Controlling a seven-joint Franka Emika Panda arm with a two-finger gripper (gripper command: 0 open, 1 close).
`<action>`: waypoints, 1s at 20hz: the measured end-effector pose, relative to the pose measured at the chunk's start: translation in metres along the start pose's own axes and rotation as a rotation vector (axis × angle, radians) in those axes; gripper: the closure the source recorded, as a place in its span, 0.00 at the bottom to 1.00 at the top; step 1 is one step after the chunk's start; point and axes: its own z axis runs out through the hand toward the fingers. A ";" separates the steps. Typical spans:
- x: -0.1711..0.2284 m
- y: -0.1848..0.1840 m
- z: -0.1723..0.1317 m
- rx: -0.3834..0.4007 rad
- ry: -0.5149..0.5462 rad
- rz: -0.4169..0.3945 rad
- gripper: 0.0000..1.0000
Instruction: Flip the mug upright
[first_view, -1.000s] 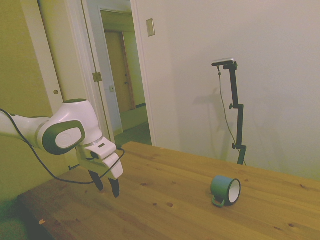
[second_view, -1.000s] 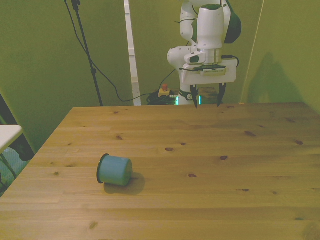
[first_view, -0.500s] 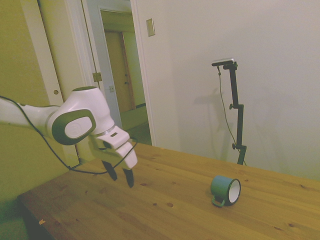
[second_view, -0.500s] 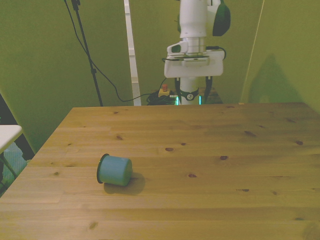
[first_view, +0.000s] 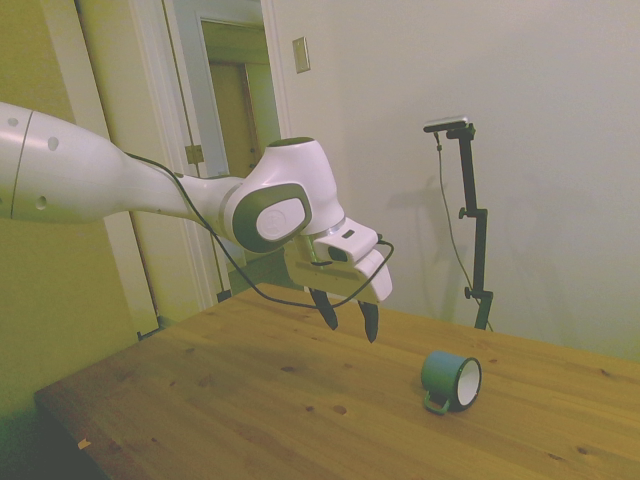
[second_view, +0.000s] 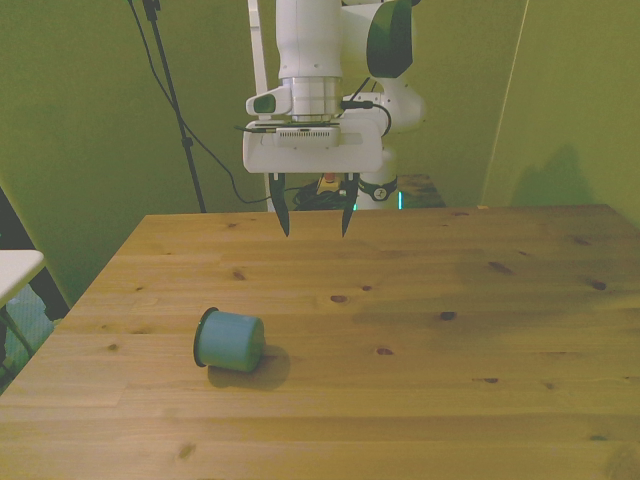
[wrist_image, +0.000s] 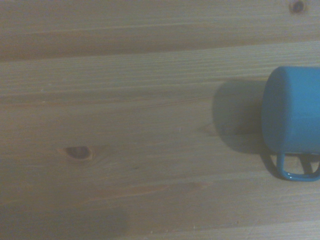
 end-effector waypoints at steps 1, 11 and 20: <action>0.004 0.004 -0.003 0.008 -0.002 -0.007 0.00; 0.128 0.111 -0.017 0.080 0.021 0.073 0.00; 0.198 0.118 0.031 0.103 -0.018 0.131 0.00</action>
